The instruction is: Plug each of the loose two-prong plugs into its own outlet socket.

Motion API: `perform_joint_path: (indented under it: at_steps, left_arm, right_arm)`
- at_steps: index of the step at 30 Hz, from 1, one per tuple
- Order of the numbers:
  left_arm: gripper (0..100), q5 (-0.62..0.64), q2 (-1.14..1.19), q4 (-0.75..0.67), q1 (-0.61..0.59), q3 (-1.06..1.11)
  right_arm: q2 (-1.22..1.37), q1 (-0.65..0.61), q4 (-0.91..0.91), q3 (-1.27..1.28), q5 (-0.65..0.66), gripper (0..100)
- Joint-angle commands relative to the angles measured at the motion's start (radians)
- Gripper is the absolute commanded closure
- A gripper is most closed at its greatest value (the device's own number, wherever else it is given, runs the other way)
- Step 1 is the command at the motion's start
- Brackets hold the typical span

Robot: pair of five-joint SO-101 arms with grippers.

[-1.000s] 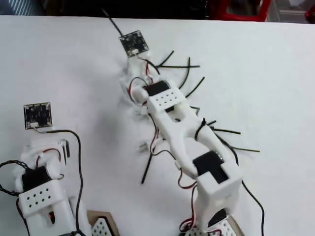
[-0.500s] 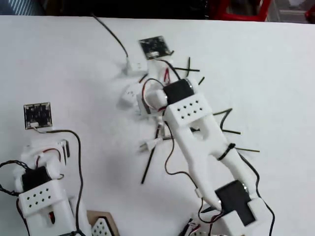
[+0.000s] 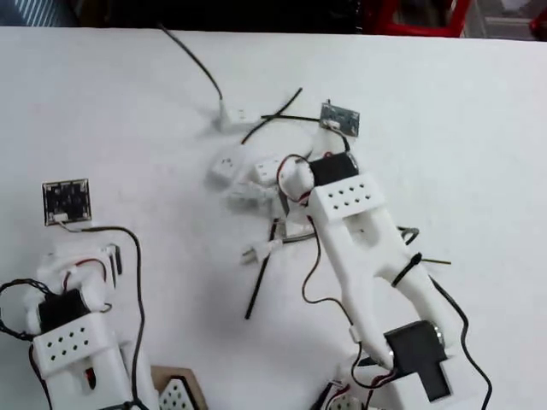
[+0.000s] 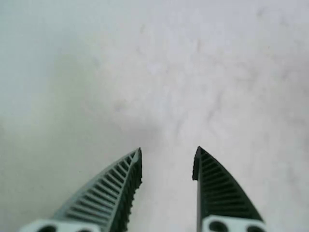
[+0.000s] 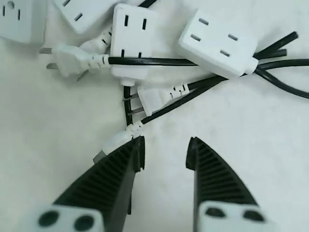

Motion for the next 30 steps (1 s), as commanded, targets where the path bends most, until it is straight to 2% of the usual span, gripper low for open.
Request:
perform_joint_path:
  at_steps: [1,6,11,30]
  left_arm:
    - [82,-0.009,-0.016,-0.020,0.001,-0.005]
    - [82,-0.009,-0.016,-0.020,0.001,-0.005]
    - [82,-0.009,-0.016,-0.020,0.001,-0.005]
    - [82,-0.009,-0.016,-0.020,0.001,-0.005]
  right_arm:
    - [0.016,0.015,-0.094,0.026,-0.066,85.4]
    - [0.102,0.015,-0.199,0.052,-0.141,85.4]
    - [0.188,0.047,-0.282,0.049,-0.161,85.5]
    - [0.392,0.022,-0.352,0.046,-0.164,85.6]
